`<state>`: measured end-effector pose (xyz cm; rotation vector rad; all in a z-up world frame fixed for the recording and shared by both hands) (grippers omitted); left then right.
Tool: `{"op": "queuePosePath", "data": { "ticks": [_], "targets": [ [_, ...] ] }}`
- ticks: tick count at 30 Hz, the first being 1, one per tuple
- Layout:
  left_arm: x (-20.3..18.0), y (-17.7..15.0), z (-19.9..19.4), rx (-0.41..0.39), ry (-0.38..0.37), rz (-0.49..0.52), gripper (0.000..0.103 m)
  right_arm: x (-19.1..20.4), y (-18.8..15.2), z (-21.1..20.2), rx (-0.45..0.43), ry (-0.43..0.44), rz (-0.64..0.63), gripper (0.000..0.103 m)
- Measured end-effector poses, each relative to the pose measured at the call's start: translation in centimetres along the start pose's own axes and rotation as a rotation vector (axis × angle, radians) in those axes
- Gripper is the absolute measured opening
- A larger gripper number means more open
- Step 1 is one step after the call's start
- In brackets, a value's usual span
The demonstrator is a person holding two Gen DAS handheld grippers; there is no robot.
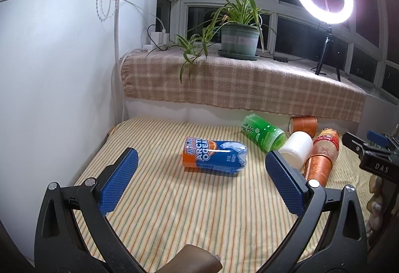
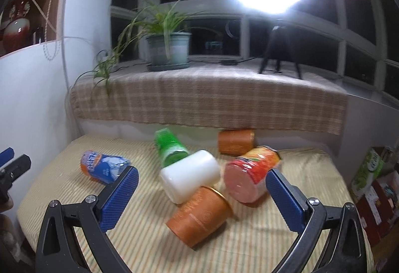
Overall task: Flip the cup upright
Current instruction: 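Move the right tool to the lying Arctic Ocean bottle and close on it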
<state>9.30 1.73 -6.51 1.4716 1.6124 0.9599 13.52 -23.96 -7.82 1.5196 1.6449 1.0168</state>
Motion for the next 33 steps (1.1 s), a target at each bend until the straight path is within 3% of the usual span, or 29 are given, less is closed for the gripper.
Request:
{"op": "queuePosePath", "data": {
  "ticks": [11,16,22,25,33],
  "targets": [
    [3.7,-1.2,0.4,0.033,0.074,-0.023,0.103,7.9,1.6,5.5,0.133,0.248,-0.270,0.103],
    [5.4,-1.9,0.2,0.044,0.100,-0.040,0.103,12.3,0.9,8.3,0.238,0.360,-0.455,0.103],
    [7.2,-2.6,-0.1,0.057,0.130,-0.060,0.103,16.1,-0.9,11.0,0.366,0.462,-0.570,0.103],
    [7.8,-3.0,-0.3,0.065,0.141,-0.070,0.103,17.6,-2.1,12.6,0.435,0.477,-0.634,0.101],
    [8.7,-3.4,-0.1,0.082,0.147,-0.083,0.103,20.1,-4.1,16.1,0.518,0.451,-0.796,0.100]
  ]
}}
Point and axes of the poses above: each gripper's, at about its wrist camera, not at the fingertips, and z roughly the way its jaws point, x to its left, y to its top, the point moved 8 cm from there along z, roughly the way its jaws point, and after that the axes turned 2 degrees about z, right-handed, at the moved point
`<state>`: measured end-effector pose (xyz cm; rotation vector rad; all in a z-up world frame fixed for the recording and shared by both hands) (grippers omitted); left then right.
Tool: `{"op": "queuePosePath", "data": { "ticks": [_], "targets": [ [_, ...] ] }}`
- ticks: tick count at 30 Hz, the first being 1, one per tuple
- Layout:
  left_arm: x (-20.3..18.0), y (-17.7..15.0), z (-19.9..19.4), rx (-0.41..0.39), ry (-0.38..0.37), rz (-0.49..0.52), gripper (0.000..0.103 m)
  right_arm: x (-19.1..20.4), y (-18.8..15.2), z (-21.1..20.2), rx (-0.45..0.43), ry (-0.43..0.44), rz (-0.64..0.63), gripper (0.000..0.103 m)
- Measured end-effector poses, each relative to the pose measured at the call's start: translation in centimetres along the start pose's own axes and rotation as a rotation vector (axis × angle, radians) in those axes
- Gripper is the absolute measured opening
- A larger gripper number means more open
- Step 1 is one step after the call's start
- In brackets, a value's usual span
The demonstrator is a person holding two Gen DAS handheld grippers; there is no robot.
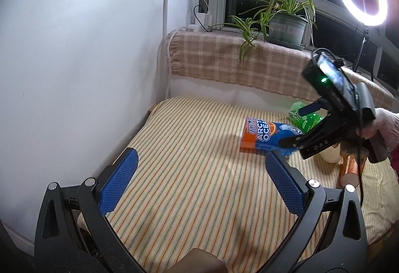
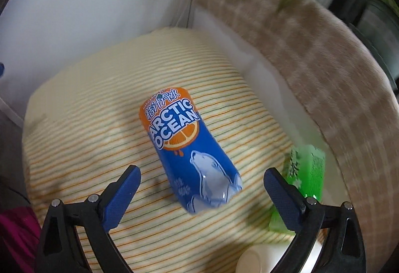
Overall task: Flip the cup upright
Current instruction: 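Move the right tool to the lying Arctic Ocean bottle and close on it, then lift the bottle with the right tool and rotate it toward the left tool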
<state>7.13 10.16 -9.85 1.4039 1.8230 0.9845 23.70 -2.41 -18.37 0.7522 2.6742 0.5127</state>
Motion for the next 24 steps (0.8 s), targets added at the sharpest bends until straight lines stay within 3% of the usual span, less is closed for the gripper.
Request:
{"op": "queuePosePath", "data": {
  "ticks": [6,13,17,24],
  "targets": [
    [0.5,0.0,0.0,-0.001,0.003,-0.010,0.103,0.5,0.8,2.5,0.062,-0.028,-0.072,0.098],
    [1.4,0.0,-0.1,0.000,0.011,-0.027,0.103,0.7,1.0,4.4,0.123,-0.062,-0.139,0.089],
    [1.7,-0.1,-0.2,0.000,0.015,-0.032,0.103,0.9,1.0,5.0,0.144,-0.062,-0.155,0.077],
    [1.9,0.0,-0.7,-0.008,0.016,-0.037,0.103,1.2,1.0,4.7,0.137,-0.052,-0.134,0.075]
  ]
}}
Point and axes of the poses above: each gripper's, at about its wrist camera, not at the fingertips, and z roughly the way its jaws point, x to its left, y to its top, the point moved 8 cm from there along z, roughly the way its jaws point, and after that the axes turned 2 degrees about z, right-handed, at the moved point
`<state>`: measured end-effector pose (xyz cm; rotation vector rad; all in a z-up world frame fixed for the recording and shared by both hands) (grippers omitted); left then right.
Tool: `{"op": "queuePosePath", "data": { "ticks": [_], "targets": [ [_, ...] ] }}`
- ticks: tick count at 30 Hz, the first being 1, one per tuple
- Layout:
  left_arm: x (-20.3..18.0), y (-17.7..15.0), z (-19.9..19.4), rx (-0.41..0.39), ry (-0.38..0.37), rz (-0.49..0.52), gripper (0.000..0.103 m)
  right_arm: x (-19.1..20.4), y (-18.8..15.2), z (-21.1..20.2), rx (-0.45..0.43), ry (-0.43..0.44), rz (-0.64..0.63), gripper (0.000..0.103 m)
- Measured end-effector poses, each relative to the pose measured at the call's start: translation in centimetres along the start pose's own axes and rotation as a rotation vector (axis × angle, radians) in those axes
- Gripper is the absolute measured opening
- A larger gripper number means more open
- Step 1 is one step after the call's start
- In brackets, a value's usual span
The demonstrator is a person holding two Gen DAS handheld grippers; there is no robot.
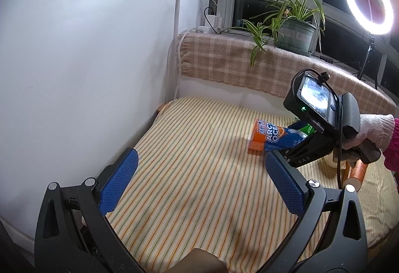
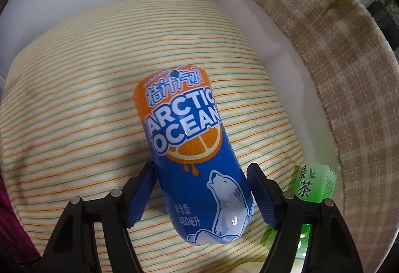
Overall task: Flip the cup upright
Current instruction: 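Lift the bottle with the right tool and rotate it toward the left tool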
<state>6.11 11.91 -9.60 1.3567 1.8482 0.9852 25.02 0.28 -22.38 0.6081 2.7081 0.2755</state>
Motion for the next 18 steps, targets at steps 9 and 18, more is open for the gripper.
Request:
{"op": "queuePosePath", "data": {
  "ticks": [9,18],
  "targets": [
    [0.0,0.2,-0.4,-0.003,-0.010,-0.003,0.103,-0.3,-2.5,-2.2,-0.005,0.098,0.199,0.073],
    [-1.6,0.0,-0.8,0.009,-0.066,0.009,0.103,-0.2,-7.2,-5.7,-0.043,0.295,0.580,0.074]
  ]
}}
Point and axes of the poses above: each gripper's, at about its wrist camera, not at the fingertips, and z roughly the way its jaws point, x to its left, y to its top, the point moved 8 cm from there along z, roughly the way its jaws point, and after that the axes turned 2 degrees about z, right-handed, at the moved point
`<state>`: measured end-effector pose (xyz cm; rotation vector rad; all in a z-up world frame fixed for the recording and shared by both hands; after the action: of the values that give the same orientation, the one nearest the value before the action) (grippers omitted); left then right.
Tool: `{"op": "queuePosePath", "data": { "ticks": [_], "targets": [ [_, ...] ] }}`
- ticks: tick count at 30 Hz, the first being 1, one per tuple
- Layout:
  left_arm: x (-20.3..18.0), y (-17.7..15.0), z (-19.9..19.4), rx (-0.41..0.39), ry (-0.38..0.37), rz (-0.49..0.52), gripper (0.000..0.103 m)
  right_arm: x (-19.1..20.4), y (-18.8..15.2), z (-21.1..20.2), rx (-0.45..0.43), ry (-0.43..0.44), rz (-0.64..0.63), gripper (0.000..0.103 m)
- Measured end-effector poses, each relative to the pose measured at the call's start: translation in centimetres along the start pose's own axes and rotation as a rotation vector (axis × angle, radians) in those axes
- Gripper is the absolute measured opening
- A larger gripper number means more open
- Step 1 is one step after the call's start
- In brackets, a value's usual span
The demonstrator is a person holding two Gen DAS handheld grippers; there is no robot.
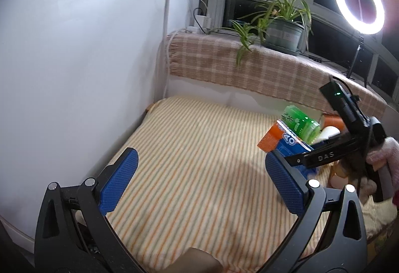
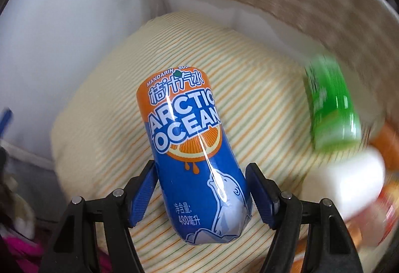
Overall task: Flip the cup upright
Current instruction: 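Lift the bottle with the right tool and rotate it toward the left tool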
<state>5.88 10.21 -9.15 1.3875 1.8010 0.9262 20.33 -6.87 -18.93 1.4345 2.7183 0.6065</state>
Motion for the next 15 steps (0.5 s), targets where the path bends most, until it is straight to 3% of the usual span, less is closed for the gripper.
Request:
{"op": "queuePosePath", "data": {
  "ticks": [7,15],
  "targets": [
    [-1.5,-0.6,0.7,0.056,-0.094,-0.010,0.103,-0.1,-4.7,-1.5,-0.011,0.209,0.300,0.074],
    [-3.4,-1.3,1.4,0.101,-0.166,-0.010,0.103,-0.5,-9.4,-1.2,-0.010,0.330,0.581,0.074]
  ]
}}
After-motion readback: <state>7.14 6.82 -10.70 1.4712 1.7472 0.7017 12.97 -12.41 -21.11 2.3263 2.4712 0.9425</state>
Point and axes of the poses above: each gripper's, at about its wrist camera, not at the fingertips, and z roughly the way its jaws point, x to its left, y to its top, the point moved 8 cm from there along z, roughly the way its jaws point, and after that the axes turned 2 degrees about z, right-handed, at the moved point
